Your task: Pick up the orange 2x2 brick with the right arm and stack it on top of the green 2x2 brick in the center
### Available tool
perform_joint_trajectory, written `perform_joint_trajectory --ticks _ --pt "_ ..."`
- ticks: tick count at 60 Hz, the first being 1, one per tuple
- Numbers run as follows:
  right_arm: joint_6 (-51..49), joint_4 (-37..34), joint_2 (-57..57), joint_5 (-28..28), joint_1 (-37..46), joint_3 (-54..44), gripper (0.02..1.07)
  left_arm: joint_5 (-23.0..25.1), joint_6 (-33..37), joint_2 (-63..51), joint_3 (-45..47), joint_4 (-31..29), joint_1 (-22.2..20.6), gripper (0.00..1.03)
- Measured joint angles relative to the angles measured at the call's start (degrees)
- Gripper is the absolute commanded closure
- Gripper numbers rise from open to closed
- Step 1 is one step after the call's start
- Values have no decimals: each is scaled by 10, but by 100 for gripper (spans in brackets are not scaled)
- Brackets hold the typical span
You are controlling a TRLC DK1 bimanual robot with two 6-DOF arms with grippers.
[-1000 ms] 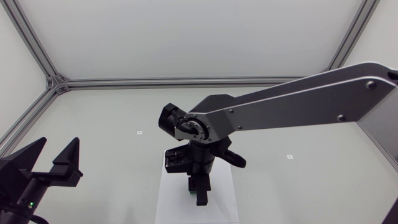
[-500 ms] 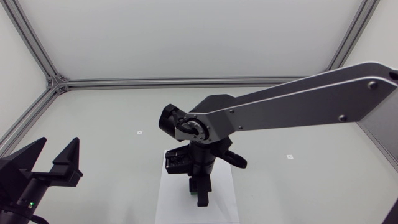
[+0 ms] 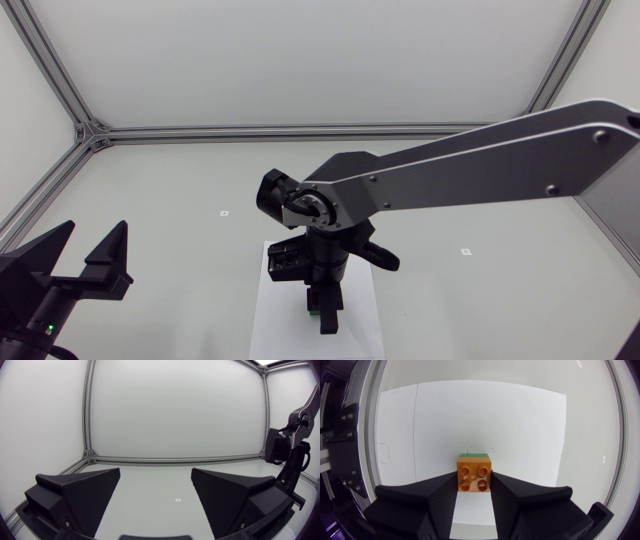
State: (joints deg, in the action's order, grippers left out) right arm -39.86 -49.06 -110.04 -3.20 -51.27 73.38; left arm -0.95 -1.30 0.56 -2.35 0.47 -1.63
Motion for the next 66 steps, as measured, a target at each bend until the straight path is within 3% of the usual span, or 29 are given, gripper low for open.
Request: perform_joint_trajectory --ticks 66 --pt "23 9 -11 0 1 16 101 0 0 0 0 0 0 4"
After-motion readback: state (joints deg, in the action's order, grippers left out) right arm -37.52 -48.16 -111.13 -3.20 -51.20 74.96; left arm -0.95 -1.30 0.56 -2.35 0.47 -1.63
